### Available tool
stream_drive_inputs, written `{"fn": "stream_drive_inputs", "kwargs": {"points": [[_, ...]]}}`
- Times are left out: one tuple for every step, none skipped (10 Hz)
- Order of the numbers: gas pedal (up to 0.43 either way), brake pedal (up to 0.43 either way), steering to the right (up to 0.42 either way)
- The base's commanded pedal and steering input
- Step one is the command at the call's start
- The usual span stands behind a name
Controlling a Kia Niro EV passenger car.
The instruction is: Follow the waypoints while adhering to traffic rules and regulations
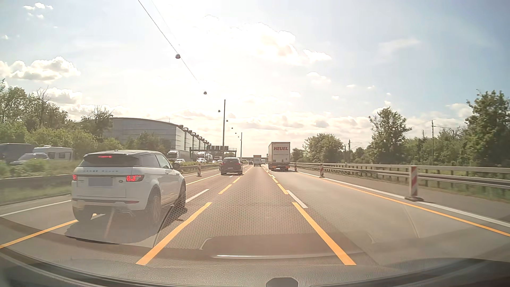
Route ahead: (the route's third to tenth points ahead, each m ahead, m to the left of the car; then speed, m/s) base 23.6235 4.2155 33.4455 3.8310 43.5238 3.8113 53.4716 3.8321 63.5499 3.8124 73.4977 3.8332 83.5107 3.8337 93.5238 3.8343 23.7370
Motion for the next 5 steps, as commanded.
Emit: {"fn": "stream_drive_inputs", "kwargs": {"points": [[0.067,0.0,0.002],[0.067,0.0,0.001],[0.067,0.0,0.001],[0.067,0.0,0.001],[0.067,0.0,0.002]]}}
